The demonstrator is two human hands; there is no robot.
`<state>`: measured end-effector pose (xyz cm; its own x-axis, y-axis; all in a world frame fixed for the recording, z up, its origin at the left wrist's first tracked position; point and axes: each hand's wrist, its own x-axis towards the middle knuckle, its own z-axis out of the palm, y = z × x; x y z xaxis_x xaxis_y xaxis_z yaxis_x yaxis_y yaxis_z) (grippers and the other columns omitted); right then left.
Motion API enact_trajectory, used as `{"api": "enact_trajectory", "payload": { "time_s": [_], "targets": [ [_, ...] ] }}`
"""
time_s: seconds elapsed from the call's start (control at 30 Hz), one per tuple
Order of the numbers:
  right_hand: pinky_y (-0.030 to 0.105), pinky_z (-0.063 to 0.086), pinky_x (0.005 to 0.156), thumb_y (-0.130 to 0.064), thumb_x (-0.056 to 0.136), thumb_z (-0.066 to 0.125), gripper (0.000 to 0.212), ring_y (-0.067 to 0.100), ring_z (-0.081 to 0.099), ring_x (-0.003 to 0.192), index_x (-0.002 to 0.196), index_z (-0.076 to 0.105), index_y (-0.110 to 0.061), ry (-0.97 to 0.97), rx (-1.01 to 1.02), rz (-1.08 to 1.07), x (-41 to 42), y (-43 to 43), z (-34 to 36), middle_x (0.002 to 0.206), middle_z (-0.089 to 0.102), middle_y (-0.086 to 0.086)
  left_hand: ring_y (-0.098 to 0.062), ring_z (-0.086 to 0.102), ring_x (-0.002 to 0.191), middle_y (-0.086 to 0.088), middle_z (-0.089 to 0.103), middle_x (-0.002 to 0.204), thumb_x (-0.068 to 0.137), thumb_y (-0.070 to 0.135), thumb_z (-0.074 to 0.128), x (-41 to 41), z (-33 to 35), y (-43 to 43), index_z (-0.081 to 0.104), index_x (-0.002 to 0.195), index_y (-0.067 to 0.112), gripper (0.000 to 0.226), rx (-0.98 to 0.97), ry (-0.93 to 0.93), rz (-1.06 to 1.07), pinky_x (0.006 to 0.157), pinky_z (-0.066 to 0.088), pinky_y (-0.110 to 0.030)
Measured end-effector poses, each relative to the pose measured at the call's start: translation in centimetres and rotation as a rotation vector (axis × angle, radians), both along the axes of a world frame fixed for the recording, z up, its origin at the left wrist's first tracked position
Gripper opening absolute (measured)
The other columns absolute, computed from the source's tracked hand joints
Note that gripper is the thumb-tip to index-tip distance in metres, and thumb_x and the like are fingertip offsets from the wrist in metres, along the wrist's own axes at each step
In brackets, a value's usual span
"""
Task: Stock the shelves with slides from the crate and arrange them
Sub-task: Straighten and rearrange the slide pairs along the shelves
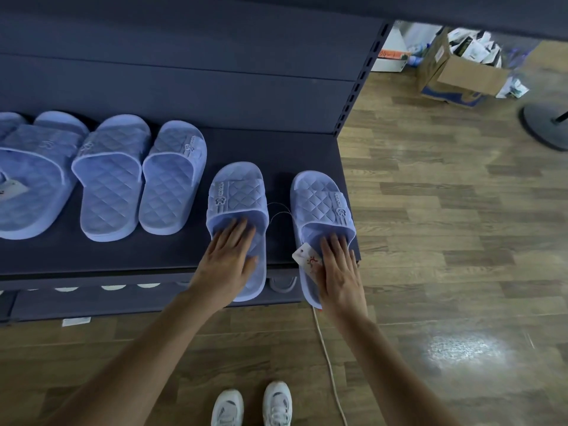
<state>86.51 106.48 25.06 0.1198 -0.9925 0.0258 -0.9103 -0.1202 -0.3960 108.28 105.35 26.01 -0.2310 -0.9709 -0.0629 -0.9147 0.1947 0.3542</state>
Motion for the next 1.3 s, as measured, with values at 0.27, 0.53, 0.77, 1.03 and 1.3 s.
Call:
{"api": "enact_trajectory", "payload": {
  "time_s": [0.27, 0.53, 0.77, 1.03, 1.3],
  "targets": [
    [0.040, 0.016, 0.110, -0.049, 0.093, 0.013, 0.073, 0.034, 0.032, 0.136, 0.138, 0.036, 0.003, 0.130, 0.084, -0.046, 1.5, -2.2, 0.2, 0.145, 0.035, 0.021, -0.033, 0.052, 0.121, -0.020, 0.055, 0.130, 0.089, 0.032, 0.035, -1.1, -0.6, -0.4, 0.051, 0.129, -0.002, 0.055, -0.063, -0.069, 0.044, 0.107, 0.028, -0.043],
    [0.029, -0.009, 0.114, -0.039, 0.101, 0.021, 0.060, 0.019, -0.008, 0.144, 0.148, -0.001, -0.010, 0.161, 0.196, -0.042, 3.5, -6.9, 1.2, 0.157, -0.005, 0.008, -0.022, 0.022, 0.142, -0.009, 0.029, 0.151, 0.081, 0.048, 0.005, -0.9, -0.6, -4.8, 0.030, 0.143, 0.007, 0.078, -0.018, 0.083, 0.124, 0.111, 0.000, -0.027],
    [0.029, -0.008, 0.114, -0.040, 0.100, 0.024, 0.061, 0.019, -0.006, 0.145, 0.149, 0.004, -0.009, 0.121, 0.184, -0.039, 5.1, -10.0, 1.3, 0.157, 0.000, 0.008, -0.023, 0.022, 0.141, -0.010, 0.032, 0.150, 0.079, 0.048, 0.005, -0.8, -0.9, -7.5, 0.033, 0.142, 0.006, 0.081, -0.087, 0.165, 0.196, 0.113, 0.003, -0.028],
    [0.031, -0.006, 0.115, -0.036, 0.101, 0.025, 0.059, 0.019, -0.004, 0.145, 0.148, 0.005, -0.008, 0.075, 0.176, -0.057, 7.6, -12.8, 1.3, 0.157, 0.001, 0.008, -0.018, 0.016, 0.143, -0.006, 0.027, 0.152, 0.099, 0.020, 0.038, -0.5, -1.2, -10.6, 0.030, 0.144, 0.010, 0.047, -0.157, 0.188, 0.228, 0.113, 0.001, -0.024],
    [0.032, -0.006, 0.115, -0.035, 0.101, 0.022, 0.058, 0.020, -0.004, 0.145, 0.148, 0.002, -0.007, 0.110, 0.129, -0.066, 8.1, -12.7, 1.0, 0.157, 0.002, 0.010, -0.034, 0.051, 0.122, -0.017, 0.056, 0.129, 0.085, 0.031, 0.027, -0.5, -1.5, -10.7, 0.057, 0.124, 0.000, 0.057, -0.188, 0.144, 0.215, 0.103, 0.027, -0.038]
  ]
}}
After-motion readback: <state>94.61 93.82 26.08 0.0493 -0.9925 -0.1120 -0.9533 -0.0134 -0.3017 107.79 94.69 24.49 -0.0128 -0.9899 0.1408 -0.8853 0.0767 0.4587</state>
